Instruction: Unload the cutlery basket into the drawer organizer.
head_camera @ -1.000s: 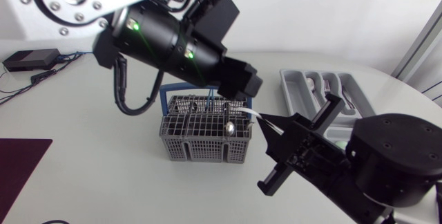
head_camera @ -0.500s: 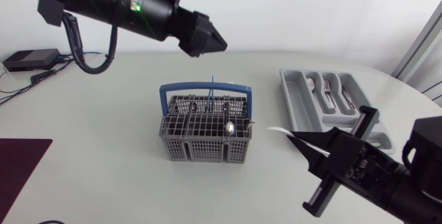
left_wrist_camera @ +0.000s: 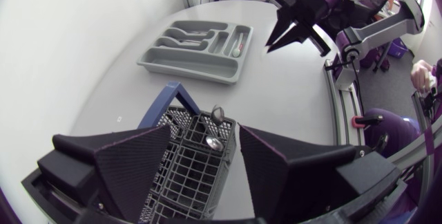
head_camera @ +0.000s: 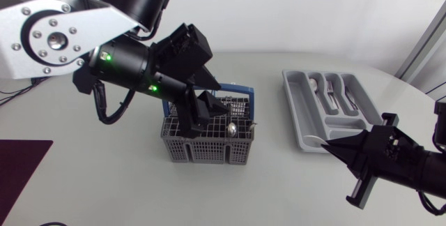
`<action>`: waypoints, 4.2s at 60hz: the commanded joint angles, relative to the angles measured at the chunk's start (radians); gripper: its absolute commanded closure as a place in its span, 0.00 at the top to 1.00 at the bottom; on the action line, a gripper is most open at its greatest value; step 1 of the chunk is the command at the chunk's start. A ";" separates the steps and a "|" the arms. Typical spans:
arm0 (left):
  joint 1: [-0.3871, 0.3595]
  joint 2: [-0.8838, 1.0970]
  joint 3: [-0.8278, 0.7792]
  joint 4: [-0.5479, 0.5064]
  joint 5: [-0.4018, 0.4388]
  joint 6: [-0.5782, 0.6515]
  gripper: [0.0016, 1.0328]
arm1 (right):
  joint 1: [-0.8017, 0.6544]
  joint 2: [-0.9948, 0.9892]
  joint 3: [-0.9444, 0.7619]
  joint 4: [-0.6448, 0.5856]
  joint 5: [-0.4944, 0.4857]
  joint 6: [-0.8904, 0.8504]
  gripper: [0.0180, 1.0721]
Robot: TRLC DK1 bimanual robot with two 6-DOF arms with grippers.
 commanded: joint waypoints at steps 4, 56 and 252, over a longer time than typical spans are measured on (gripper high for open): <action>-0.012 -0.020 -0.061 0.015 0.007 0.083 0.86 | -0.137 0.119 0.045 -0.016 -0.087 -0.159 0.09; -0.034 0.056 -0.094 -0.028 0.018 0.055 0.86 | -0.510 0.903 0.399 -0.122 -0.089 -0.823 0.07; 0.011 0.035 0.218 -0.184 0.253 -0.565 0.17 | 0.395 -0.188 0.080 -0.126 0.095 0.166 0.70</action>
